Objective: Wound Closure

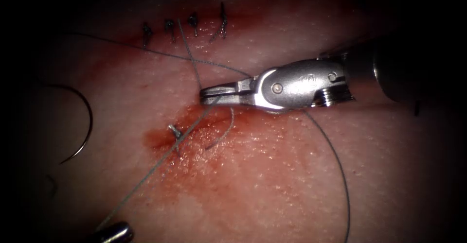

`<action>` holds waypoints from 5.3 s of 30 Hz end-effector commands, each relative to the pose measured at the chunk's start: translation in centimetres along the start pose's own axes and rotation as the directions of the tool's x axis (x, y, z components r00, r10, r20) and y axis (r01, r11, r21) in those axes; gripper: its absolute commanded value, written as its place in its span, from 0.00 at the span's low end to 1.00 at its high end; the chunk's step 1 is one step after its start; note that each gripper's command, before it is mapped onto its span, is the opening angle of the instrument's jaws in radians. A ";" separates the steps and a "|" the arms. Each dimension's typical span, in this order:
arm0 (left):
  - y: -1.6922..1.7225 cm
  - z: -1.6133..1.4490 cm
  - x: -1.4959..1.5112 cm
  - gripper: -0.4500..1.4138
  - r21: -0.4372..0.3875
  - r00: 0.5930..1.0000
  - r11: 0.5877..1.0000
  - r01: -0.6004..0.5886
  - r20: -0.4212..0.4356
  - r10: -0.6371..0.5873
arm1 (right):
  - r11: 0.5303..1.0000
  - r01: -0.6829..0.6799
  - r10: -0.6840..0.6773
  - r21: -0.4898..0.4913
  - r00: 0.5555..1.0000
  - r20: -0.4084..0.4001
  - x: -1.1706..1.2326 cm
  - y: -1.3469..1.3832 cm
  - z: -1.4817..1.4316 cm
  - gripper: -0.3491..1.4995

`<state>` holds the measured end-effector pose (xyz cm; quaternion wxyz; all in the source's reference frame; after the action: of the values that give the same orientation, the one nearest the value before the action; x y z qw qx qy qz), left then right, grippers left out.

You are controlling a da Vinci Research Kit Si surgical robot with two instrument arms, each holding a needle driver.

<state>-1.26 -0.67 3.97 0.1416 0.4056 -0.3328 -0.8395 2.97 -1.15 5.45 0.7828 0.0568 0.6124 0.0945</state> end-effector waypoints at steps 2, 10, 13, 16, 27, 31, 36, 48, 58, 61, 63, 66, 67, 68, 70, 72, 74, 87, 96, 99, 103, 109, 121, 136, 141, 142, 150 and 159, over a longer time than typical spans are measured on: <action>0.03 -0.03 -0.06 0.00 0.008 1.000 1.000 0.007 0.018 -0.007 | 1.000 -0.014 0.014 0.015 1.000 -0.010 0.05 -0.08 0.09 0.00; 0.09 0.10 0.00 0.00 0.011 0.998 1.000 -0.023 0.061 0.022 | 0.986 -0.149 0.143 -0.072 0.987 -0.076 0.23 0.24 -0.10 0.99; 0.09 0.10 -0.01 0.00 0.010 0.998 1.000 -0.023 0.064 0.023 | 0.984 -0.149 0.142 -0.093 0.987 -0.079 0.17 0.31 -0.14 0.94; 0.09 0.11 -0.01 0.00 0.010 0.998 1.000 -0.023 0.066 0.023 | 0.991 -0.124 0.118 -0.049 0.988 -0.102 0.00 0.26 -0.05 0.33; -0.12 0.27 -0.20 0.00 0.002 0.998 0.998 -0.068 0.017 0.068 | 0.985 -0.163 0.171 0.065 0.974 -0.150 -0.42 0.02 0.85 0.00; -0.09 0.32 -0.33 0.00 -0.056 0.992 0.991 0.119 -0.023 -0.120 | 0.976 -0.183 0.207 0.120 0.948 -0.240 -0.33 0.01 1.00 0.00; 0.01 0.49 -0.58 0.00 -0.128 0.966 0.960 0.249 -0.043 -0.256 | 0.970 -0.199 0.233 0.138 0.926 -0.298 -0.15 -0.02 1.00 0.00; 0.34 0.90 -0.94 0.00 -0.221 0.960 0.938 0.267 -0.022 -0.279 | 0.962 -0.225 0.268 0.155 0.886 -0.379 -0.04 -0.02 0.98 0.00; 0.58 1.50 -0.79 0.00 -0.321 0.963 0.920 0.226 -0.071 -0.262 | 0.948 -0.250 0.314 0.198 0.841 -0.441 0.10 -0.14 1.11 0.00; 0.58 1.60 -0.73 0.00 -0.348 0.961 0.913 0.213 -0.096 -0.261 | 0.942 -0.253 0.329 0.221 0.831 -0.448 0.16 -0.16 1.13 0.00; 0.58 1.63 -0.72 0.00 -0.361 0.959 0.911 0.202 -0.118 -0.259 | 0.938 -0.256 0.337 0.232 0.827 -0.449 0.22 -0.17 1.11 0.00; 0.58 1.64 -0.70 0.00 -0.373 0.957 0.909 0.188 -0.139 -0.255 | 0.936 -0.265 0.345 0.232 0.824 -0.451 0.30 -0.15 1.12 0.00; 0.59 1.64 -0.68 0.00 -0.374 0.957 0.909 0.185 -0.144 -0.254 | 0.936 -0.269 0.346 0.227 0.823 -0.451 0.31 -0.15 1.13 0.01; 0.59 1.64 -0.66 0.00 -0.375 0.956 0.909 0.183 -0.149 -0.253 | 0.936 -0.276 0.347 0.217 0.823 -0.450 0.33 -0.13 1.15 0.25; 0.59 1.64 -0.57 0.00 -0.393 0.955 0.902 0.179 -0.152 -0.255 | 0.936 -0.308 0.352 0.171 0.823 -0.445 0.35 -0.09 1.22 0.72; 0.56 1.65 -0.45 0.00 -0.405 0.959 0.903 0.146 -0.165 -0.229 | 0.941 -0.310 0.338 0.137 0.833 -0.437 0.35 -0.03 1.27 0.87; 0.51 1.64 -0.32 0.00 -0.404 0.960 0.908 0.114 -0.191 -0.205 | 0.950 -0.297 0.308 0.093 0.855 -0.417 0.33 0.02 1.29 0.90; 0.23 1.31 -0.11 0.00 -0.380 0.965 0.925 -0.030 -0.251 -0.071 | 0.990 -0.141 0.142 0.018 0.981 -0.135 -0.03 -0.12 1.20 0.94; -0.22 1.02 -0.20 0.00 -0.130 0.966 0.991 0.010 -0.255 -0.044 | 0.971 -0.176 0.194 0.163 0.976 -0.100 -0.22 -0.46 1.09 0.94; -0.36 0.92 -0.27 0.00 -0.066 0.978 0.998 0.024 -0.205 -0.038 | 0.961 -0.191 0.214 0.198 0.972 -0.099 -0.23 -0.52 1.00 0.93; -0.48 0.85 -0.43 0.00 -0.008 0.986 1.000 -0.004 -0.166 0.002 | 0.929 -0.213 0.254 0.303 0.962 -0.100 -0.24 -0.60 0.86 0.86; -0.51 1.05 -0.59 0.00 0.009 0.963 1.000 -0.002 -0.270 0.005 | 0.866 -0.220 0.278 0.450 0.958 -0.067 -0.24 -0.70 0.85 0.72; -0.30 1.37 -0.91 0.00 -0.046 0.907 0.995 0.090 -0.410 -0.101 | 0.744 -0.227 0.377 0.629 0.919 -0.113 -0.18 -0.83 0.85 0.71; 0.17 1.58 -1.35 0.00 -0.099 0.904 0.993 0.070 -0.415 -0.105 | 0.724 -0.269 0.515 0.635 0.823 -0.238 -0.08 -0.75 0.76 0.70; 0.38 1.58 -1.42 0.00 -0.135 0.907 0.988 0.073 -0.403 -0.122 | 0.754 -0.342 0.562 0.560 0.778 -0.282 0.06 -0.54 0.62 0.69; 0.40 1.57 -1.42 0.00 -0.140 0.907 0.987 0.075 -0.403 -0.126 | 0.760 -0.346 0.563 0.550 0.774 -0.290 0.07 -0.51 0.60 0.69; 0.52 1.45 -1.44 0.00 -0.158 0.903 0.984 0.084 -0.405 -0.142 | 0.775 -0.405 0.591 0.486 0.736 -0.330 0.07 -0.39 0.44 0.65; 0.71 1.34 -1.45 0.00 -0.169 0.912 0.981 0.095 -0.381 -0.153 | 0.786 -0.505 0.618 0.356 0.665 -0.420 0.02 -0.16 0.16 0.65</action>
<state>-1.33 0.17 5.86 0.1779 0.5733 -0.2078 -0.7723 3.09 -1.27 5.38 0.5108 0.2979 0.7566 0.2792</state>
